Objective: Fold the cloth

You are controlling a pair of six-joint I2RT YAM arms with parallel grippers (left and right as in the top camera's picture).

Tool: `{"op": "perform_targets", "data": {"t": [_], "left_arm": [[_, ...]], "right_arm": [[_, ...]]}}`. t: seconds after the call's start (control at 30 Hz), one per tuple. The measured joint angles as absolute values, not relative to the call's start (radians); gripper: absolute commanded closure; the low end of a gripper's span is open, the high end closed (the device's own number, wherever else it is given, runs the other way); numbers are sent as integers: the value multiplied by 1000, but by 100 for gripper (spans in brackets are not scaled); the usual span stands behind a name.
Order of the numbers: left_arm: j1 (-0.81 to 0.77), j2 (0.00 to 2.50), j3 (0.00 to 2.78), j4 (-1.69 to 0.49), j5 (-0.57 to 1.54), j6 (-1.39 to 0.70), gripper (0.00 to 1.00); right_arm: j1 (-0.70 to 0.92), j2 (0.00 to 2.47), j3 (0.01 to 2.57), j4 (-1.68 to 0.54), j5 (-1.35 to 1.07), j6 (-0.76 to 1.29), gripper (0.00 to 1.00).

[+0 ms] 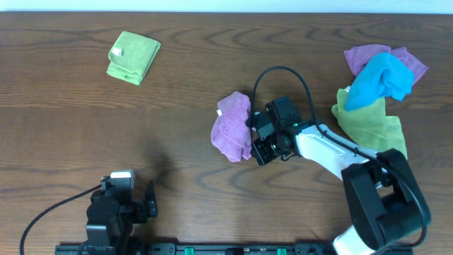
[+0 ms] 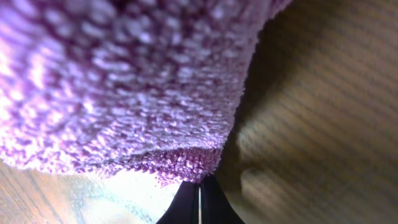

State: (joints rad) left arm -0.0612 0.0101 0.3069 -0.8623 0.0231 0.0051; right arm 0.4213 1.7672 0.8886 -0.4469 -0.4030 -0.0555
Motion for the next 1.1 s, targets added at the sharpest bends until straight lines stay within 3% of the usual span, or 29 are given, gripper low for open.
{"op": "perform_targets", "data": {"t": [0.37,0.7,0.8,0.97,1.1], "left_arm": [[-61,10,307,-862,23,5,5],[-61,10,307,-862,23,5,5],[-61,10,307,-862,23,5,5],[-61,10,307,-862,23,5,5],[-61,10,307,-862,23,5,5]], "right_arm": [[421,1559,889,-556,-270,-23,99],[421,1228,889,-732,99,7,97],[421,1153,889,-761,195,15,89],[421,1102,889,-814,332,74,56],[421,1102,889,-825,366,125,54]]}}
